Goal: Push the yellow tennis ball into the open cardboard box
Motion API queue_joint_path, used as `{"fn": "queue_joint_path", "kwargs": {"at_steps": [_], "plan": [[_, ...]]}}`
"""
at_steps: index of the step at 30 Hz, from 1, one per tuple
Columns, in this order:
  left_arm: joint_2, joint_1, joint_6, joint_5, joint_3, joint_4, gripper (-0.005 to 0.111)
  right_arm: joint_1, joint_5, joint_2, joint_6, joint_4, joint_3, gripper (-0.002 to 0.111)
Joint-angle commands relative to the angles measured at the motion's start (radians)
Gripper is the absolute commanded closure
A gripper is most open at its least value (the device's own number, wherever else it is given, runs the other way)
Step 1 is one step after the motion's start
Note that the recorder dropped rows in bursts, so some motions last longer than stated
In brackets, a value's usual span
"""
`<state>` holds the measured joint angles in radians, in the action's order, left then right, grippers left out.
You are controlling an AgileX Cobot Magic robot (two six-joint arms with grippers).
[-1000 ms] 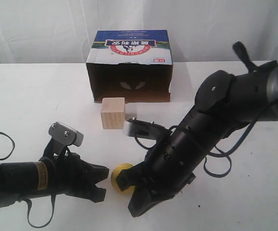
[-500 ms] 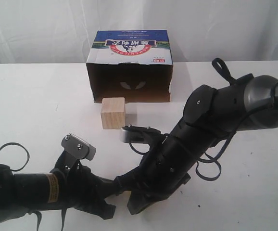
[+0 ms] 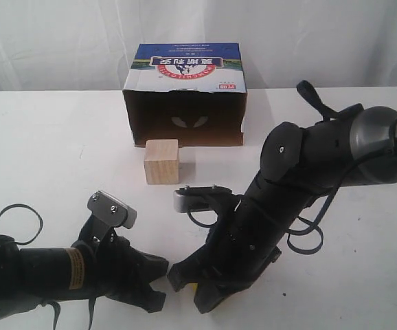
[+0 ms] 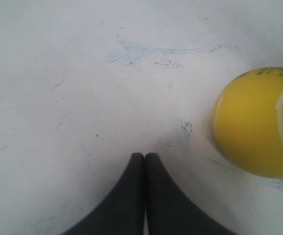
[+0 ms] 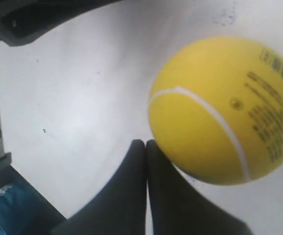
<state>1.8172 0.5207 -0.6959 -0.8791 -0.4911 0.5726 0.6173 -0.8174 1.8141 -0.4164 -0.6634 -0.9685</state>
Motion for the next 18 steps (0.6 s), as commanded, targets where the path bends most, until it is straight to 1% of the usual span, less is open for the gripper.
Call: {"fn": "queue_joint_path", "kwargs": {"at_steps": [1, 4, 11, 14, 18], "plan": [[0.008, 0.004, 0.004, -0.023, 0.001, -0.002, 0.107, -0.008, 0.125, 0.008, 0.023, 0.062, 0.003, 0.108], [0.008, 0.004, 0.005, -0.041, 0.000, -0.002, 0.107, -0.008, 0.140, 0.008, 0.028, 0.062, 0.003, 0.108], [0.008, 0.004, 0.019, -0.017, -0.053, 0.005, 0.107, -0.008, 0.190, 0.008, 0.028, 0.062, 0.003, 0.108], [0.008, 0.004, 0.019, 0.021, -0.084, 0.032, 0.107, -0.010, 0.220, 0.008, 0.028, 0.062, 0.003, 0.108], [0.008, 0.004, 0.019, 0.056, -0.105, 0.031, 0.107, -0.010, 0.248, 0.008, 0.028, 0.072, 0.003, 0.108]]}}
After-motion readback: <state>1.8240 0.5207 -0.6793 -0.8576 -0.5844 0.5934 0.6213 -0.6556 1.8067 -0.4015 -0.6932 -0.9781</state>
